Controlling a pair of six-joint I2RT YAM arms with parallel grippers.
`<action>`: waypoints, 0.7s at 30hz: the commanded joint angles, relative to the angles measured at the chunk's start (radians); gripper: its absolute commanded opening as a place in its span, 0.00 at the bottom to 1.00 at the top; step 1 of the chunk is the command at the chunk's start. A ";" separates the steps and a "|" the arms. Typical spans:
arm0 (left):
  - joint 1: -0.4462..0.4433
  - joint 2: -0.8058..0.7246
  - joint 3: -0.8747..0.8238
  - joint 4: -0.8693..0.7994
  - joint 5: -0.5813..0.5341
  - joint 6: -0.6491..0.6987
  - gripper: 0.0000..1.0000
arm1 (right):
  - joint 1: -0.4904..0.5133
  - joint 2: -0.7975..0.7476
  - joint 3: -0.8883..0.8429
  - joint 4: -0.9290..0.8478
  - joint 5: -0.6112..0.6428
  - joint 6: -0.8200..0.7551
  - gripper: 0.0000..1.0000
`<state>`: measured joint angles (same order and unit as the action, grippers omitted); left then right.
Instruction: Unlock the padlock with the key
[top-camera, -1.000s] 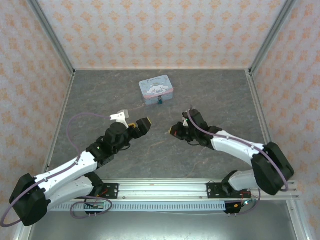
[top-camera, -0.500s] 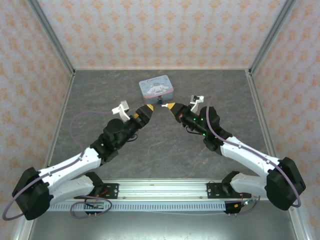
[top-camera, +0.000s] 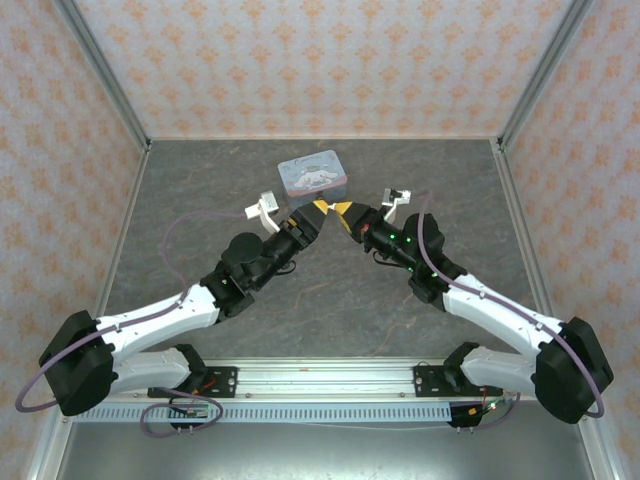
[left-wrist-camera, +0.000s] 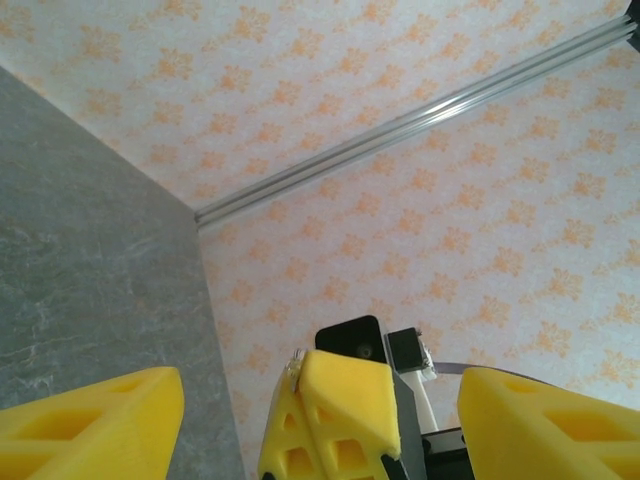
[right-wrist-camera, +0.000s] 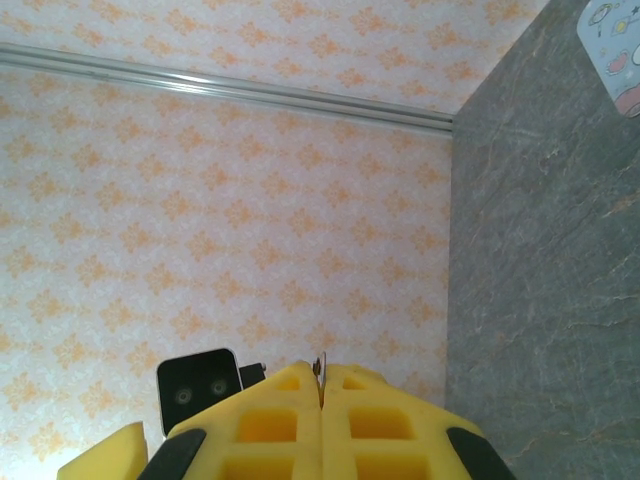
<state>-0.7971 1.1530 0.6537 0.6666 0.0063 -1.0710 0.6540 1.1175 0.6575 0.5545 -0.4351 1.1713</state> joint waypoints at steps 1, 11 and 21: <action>-0.004 0.006 0.041 0.016 -0.029 0.031 0.70 | 0.003 -0.031 -0.011 0.025 -0.024 0.010 0.00; -0.002 0.024 0.071 -0.011 -0.028 0.048 0.65 | 0.022 -0.033 -0.005 0.019 -0.022 0.002 0.00; -0.005 0.060 0.087 -0.008 -0.016 0.029 0.52 | 0.059 0.000 0.024 0.013 -0.018 -0.017 0.00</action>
<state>-0.7971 1.2125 0.7082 0.6556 -0.0048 -1.0489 0.7059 1.1103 0.6575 0.5537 -0.4450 1.1698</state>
